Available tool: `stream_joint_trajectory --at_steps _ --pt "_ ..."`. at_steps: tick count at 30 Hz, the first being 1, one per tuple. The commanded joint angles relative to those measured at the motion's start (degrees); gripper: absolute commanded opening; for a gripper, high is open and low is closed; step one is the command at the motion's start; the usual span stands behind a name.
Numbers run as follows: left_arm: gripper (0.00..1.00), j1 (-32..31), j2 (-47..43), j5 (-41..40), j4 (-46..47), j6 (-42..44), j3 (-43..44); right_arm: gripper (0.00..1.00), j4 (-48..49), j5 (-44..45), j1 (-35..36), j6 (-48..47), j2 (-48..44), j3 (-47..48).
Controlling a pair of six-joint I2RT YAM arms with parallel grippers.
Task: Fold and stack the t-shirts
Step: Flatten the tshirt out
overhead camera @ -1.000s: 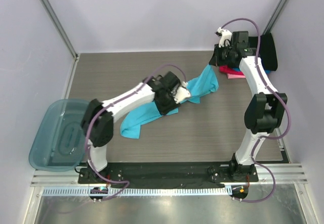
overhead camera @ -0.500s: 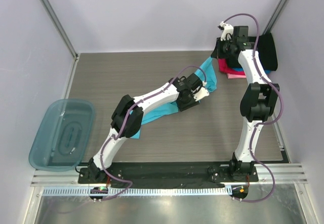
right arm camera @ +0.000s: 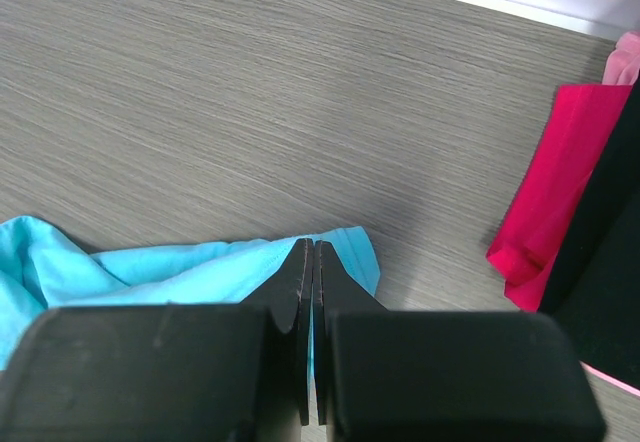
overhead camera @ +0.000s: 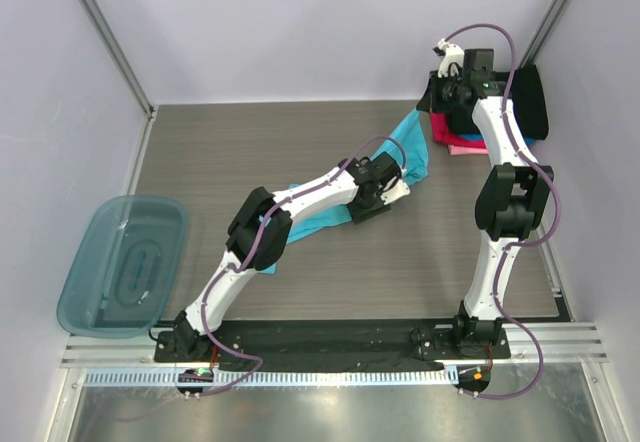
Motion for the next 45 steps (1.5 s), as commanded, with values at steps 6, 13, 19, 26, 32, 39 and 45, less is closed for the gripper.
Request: stream_joint_trajectory --at_steps 6,13,19,26,32,39,45 --pt "0.49 -0.24 -1.05 -1.56 -1.99 -0.01 -0.84 0.01 1.50 -1.01 -0.29 0.72 -1.50 1.48" --pt "0.49 -1.64 -3.16 -6.92 -0.67 1.04 -2.24 0.01 1.59 -1.27 -0.28 0.98 -1.24 1.39" --pt "0.46 -2.00 -3.42 -7.80 -1.29 0.96 -4.35 0.01 1.68 -1.36 -0.29 1.42 -0.80 1.48" --pt "0.39 -1.82 -9.74 -9.65 0.90 1.92 -6.37 0.01 1.94 -0.84 -0.29 1.42 -1.24 1.48" --pt "0.22 -1.30 -17.04 -8.33 2.14 2.54 -6.55 0.01 2.03 -0.13 -0.29 1.42 -2.03 0.87" --pt "0.03 0.46 -24.51 -8.51 2.14 3.86 -8.82 0.01 2.03 0.40 -0.29 0.90 -3.88 -0.89" --pt "0.22 -1.55 -20.13 -1.83 -0.41 1.32 -13.23 0.01 2.03 0.57 -0.37 0.46 -3.97 -2.21"
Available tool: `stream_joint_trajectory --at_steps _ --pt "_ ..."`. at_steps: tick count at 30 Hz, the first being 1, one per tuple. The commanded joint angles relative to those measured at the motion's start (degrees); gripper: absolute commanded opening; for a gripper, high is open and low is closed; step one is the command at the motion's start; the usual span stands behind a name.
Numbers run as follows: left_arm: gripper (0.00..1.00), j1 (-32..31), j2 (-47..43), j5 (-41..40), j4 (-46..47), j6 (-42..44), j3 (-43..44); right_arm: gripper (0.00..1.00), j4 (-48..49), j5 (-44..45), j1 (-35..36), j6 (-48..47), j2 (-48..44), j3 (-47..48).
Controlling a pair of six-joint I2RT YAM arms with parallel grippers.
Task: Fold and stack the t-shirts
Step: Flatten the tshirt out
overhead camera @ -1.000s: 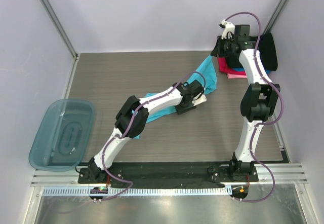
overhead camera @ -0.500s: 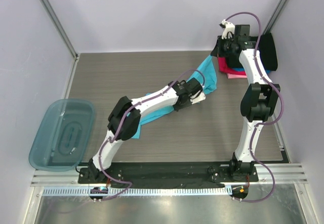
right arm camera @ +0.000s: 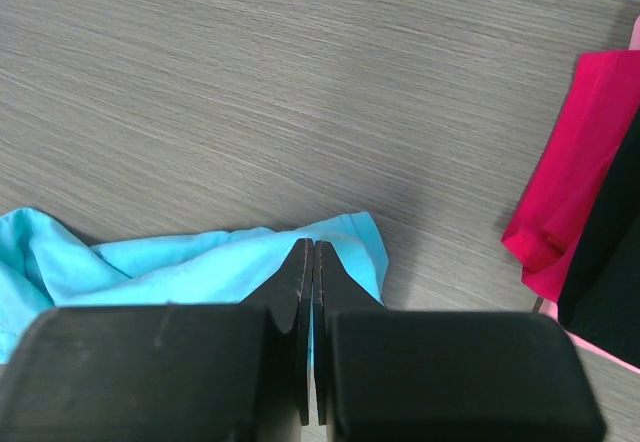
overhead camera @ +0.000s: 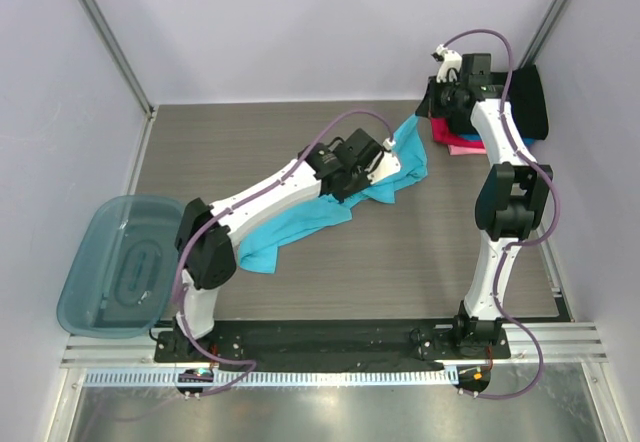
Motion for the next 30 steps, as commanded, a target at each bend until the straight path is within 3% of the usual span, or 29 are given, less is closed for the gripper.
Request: stream_joint_trajectory --at_steps 1,10,14,18,30 --pt "0.21 -1.84 5.29 4.86 -1.63 -1.70 -1.56 0.01 1.83 0.46 -0.37 -0.46 -3.70 0.24" --pt "0.26 -2.29 17.69 6.01 -4.88 -4.35 10.13 0.01 1.74 -0.06 -0.64 -0.11 -3.09 0.94" --pt "0.24 -2.28 19.54 6.62 -5.15 -4.43 10.49 0.01 1.57 -0.42 -0.99 -0.02 -3.00 0.94" --pt "0.31 -2.20 20.86 5.49 -4.71 -4.70 10.05 0.01 1.57 -0.33 -1.16 0.07 -3.00 0.68" --pt "0.34 -0.62 25.78 4.69 -3.13 -5.40 12.07 0.01 1.57 0.20 -1.16 -0.55 -3.61 -1.08"
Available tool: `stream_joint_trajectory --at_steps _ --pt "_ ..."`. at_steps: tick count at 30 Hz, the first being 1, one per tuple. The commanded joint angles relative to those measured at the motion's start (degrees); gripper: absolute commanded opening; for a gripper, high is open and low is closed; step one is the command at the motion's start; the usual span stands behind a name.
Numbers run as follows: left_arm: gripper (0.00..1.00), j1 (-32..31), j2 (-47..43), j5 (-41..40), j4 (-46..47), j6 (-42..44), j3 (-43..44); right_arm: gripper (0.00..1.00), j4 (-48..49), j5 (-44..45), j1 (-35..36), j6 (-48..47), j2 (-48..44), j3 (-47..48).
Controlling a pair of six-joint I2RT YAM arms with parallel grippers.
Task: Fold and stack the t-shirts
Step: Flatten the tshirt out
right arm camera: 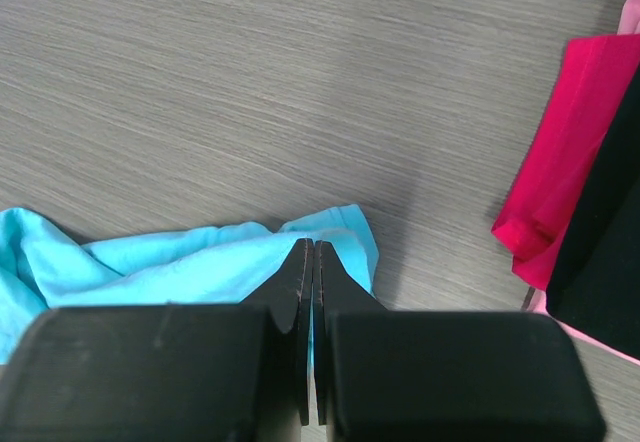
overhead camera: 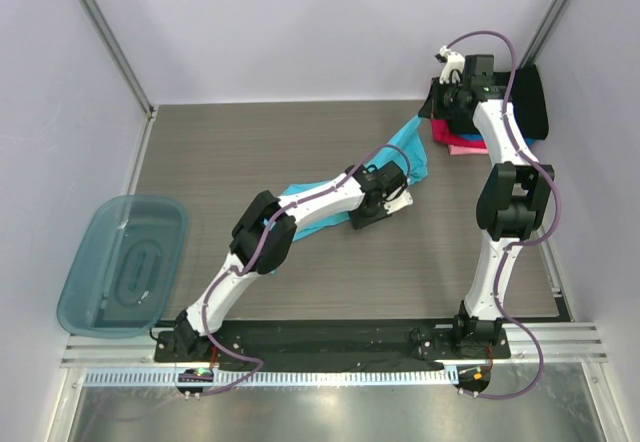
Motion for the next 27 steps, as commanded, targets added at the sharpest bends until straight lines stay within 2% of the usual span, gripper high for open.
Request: stream_joint_trajectory --at_steps 1,8,27 --pt "0.34 1.31 1.50 -0.25 0.83 -1.01 2.08 0.01 1.46 0.00 -0.31 -0.61 -3.61 -0.40" --pt "0.32 2.10 0.62 0.46 -1.19 -1.80 5.95 0.01 1.55 0.09 -0.31 -1.14 -3.61 -1.54" --pt "0.32 3.94 4.05 -0.51 0.12 -1.27 4.45 0.01 1.55 0.18 -0.22 -1.14 -3.35 -2.16"
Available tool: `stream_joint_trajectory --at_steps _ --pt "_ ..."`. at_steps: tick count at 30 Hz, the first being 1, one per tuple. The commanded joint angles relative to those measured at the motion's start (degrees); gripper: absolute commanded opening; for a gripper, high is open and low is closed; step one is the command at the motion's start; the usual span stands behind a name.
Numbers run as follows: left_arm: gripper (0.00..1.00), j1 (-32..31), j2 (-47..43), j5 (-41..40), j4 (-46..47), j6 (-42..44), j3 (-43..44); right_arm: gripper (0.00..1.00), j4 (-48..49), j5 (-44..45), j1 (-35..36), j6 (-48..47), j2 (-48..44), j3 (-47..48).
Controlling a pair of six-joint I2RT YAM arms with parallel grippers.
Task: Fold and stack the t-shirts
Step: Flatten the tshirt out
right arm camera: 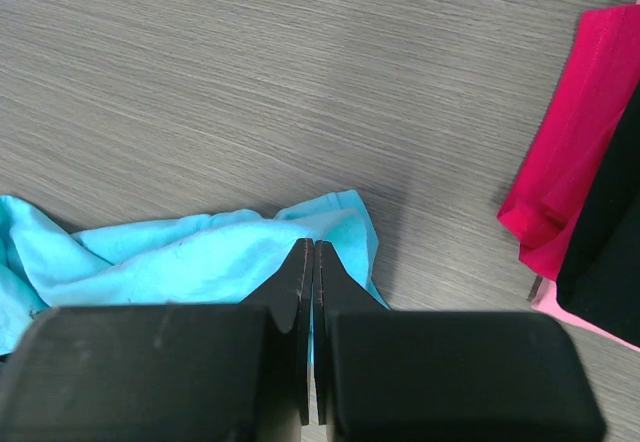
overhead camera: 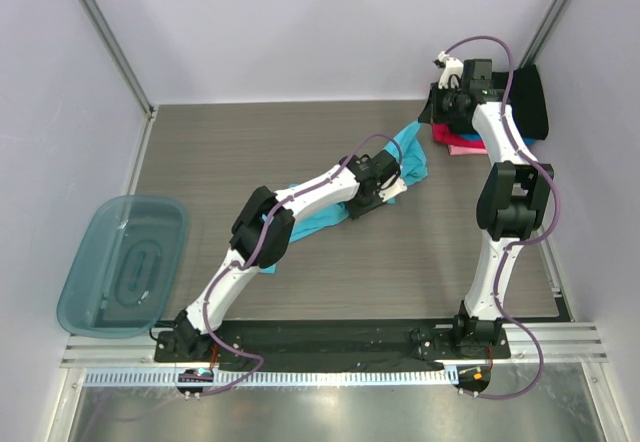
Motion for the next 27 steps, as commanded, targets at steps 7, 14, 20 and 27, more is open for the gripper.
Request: stream_joint_trajectory --at_steps 7,14,20,27 --pt "0.04 1.04 2.07 -0.25 -0.76 0.24 0.59 0.01 1.66 -0.15 -0.20 -0.49 -3.35 -0.43" --pt "0.00 1.13 -8.64 -0.60 -1.90 1.11 -2.83 0.01 1.66 0.11 -0.20 -0.49 -3.88 0.00" --pt "0.00 4.29 -27.16 -1.65 -1.64 3.22 -6.52 0.01 1.83 1.51 -1.08 1.44 -8.61 1.24" --pt "0.00 10.78 -41.50 -5.61 -2.16 6.21 -13.29 0.01 2.36 4.51 -3.10 5.22 -16.61 -0.26"
